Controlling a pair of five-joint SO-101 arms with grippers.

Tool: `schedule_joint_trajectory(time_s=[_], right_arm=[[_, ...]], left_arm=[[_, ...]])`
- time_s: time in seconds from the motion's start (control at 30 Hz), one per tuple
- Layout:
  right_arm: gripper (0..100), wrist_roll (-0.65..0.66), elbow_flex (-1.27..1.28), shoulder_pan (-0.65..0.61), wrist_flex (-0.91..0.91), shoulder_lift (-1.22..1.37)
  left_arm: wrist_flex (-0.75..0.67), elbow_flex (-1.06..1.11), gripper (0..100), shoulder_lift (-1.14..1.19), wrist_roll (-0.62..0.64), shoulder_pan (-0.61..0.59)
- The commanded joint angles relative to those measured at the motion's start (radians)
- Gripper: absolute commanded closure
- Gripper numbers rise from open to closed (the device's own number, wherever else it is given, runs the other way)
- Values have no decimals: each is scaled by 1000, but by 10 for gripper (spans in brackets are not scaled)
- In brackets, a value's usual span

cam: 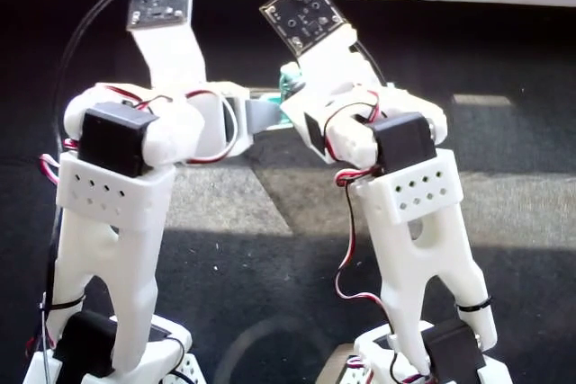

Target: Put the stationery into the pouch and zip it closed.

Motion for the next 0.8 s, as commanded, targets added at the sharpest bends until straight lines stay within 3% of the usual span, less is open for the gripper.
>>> schedule_joint_trajectory(time_s=[0.0, 0.2, 0.43, 0.77], right_arm=[[993, 9, -38, 13, -4, -4], [993, 9, -38, 13, -2, -4], [993, 9, -38, 13, 2, -4], [993, 9, -38, 13, -4, -1]], left_arm=[[3, 13, 702, -4, 3, 13], [-37, 124, 702, -5, 6, 5], [-147, 130, 702, -8, 8, -107], [-150, 139, 702, -2, 9, -110]])
